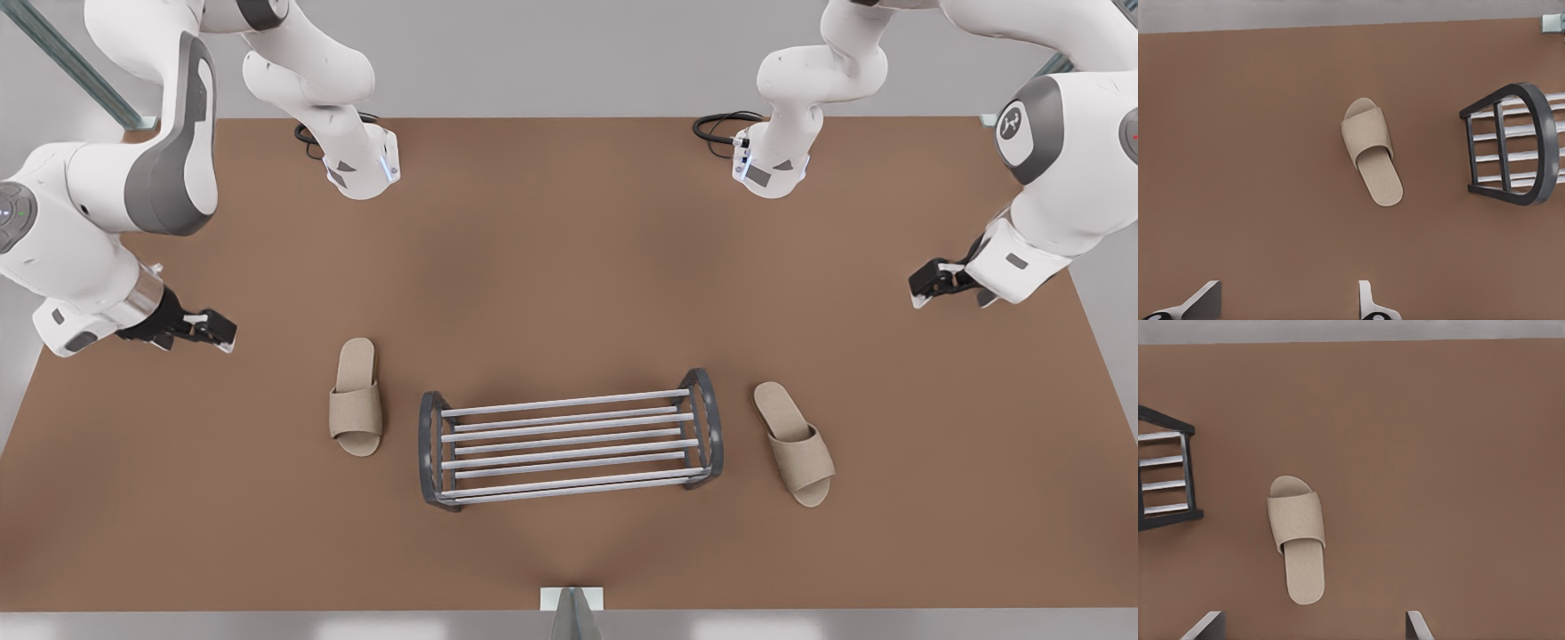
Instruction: Place the right shoe on the shoe rack with the right arm, and place the left shoe on the shoe rack with the left arm
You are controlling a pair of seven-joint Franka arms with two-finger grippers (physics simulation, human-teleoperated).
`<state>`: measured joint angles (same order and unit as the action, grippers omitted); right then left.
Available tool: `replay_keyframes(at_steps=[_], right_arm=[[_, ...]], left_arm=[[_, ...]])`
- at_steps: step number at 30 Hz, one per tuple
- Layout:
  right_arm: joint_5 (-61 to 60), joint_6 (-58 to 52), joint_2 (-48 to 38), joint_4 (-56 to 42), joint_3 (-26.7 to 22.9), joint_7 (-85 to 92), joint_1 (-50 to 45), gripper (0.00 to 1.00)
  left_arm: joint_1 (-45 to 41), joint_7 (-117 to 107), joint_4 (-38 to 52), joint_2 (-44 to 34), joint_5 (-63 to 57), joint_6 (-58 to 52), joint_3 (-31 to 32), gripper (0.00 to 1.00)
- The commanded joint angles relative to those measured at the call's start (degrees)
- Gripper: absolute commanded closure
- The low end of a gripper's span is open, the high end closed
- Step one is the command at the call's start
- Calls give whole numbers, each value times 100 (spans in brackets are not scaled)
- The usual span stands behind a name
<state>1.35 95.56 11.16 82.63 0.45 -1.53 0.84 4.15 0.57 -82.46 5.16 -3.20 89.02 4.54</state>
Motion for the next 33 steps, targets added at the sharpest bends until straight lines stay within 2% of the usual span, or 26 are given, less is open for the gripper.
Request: replay_keyframes(at_steps=[1, 4, 7, 8, 9, 10, 12, 13, 14, 16, 19, 23, 25, 26, 27, 30, 32, 33], right_arm=[[-38, 218, 0, -1, -2, 12, 3, 0], [-12, 244, -9, 51, 7, 248, -5, 0], [93, 841, -88, 473, -2, 2094, 4, 0], [444, 1727, -263, 1192, 7, 3166, -40, 0], [857, 2923, -492, 2054, 16, 4071, -102, 0], [1331, 3530, -501, 2485, 16, 4590, -189, 0], [3431, 5094, -598, 3601, 16, 4600, -401, 0], [4898, 5649, -528, 3830, 16, 4434, -383, 0], [6340, 5948, -422, 3989, 7, 3609, -322, 0], [8908, 5957, -238, 4226, 16, 901, -383, 0], [9463, 5887, -114, 4481, 16, -673, -515, 0], [9796, 5140, 140, 4815, 16, -3062, -1218, 0], [11140, 5008, 141, 5236, 16, -5479, -1227, 0], [11405, 4832, 105, 5395, 16, -6385, -1236, 0], [11449, 4832, 105, 5448, 16, -7044, -1227, 0], [11739, 4832, 228, 5457, 16, -8258, -1192, 0], [11739, 4823, 342, 5457, 16, -8662, -1192, 0], [11748, 4832, 395, 5439, 16, -8891, -1192, 0]], left_arm=[[-11, -260, 2, -6, -5, 291, 3, 0], [-11, -216, 2, 29, -5, 265, 3, 0], [-46, -1269, 37, 319, -23, 10, 91, 0], [-116, -2087, 29, 372, -49, -254, 100, 0], [-239, -2807, 11, 389, -93, -316, 108, 0], [-371, -3685, 11, 424, -102, -360, 108, 0], [-942, -6330, 143, 653, -286, -386, 126, 0], [-1355, -7851, 266, 960, -629, -281, 126, 0], [-1698, -9029, 398, 1198, -919, -140, 126, 0], [-2260, -9971, 398, 1391, -1727, 62, 126, 0], [-2551, -9936, 257, 1356, -2273, -8, 170, 0], [-2569, -9971, -1649, 715, -2677, 1, 1110, 0], [-2647, -10217, -2677, 635, -3134, 106, 1611, 0], [-2779, -10524, -3223, 635, -3459, 510, 1603, 0], [-2876, -11130, -3390, 925, -3959, 668, 1611, 0], [-2867, -12071, -4612, 732, -5138, 2013, 1427, 0], [-2867, -12704, -4946, 732, -5770, 2707, 1234, 0], [-2867, -13459, -4928, 820, -6341, 3488, 1058, 0]])
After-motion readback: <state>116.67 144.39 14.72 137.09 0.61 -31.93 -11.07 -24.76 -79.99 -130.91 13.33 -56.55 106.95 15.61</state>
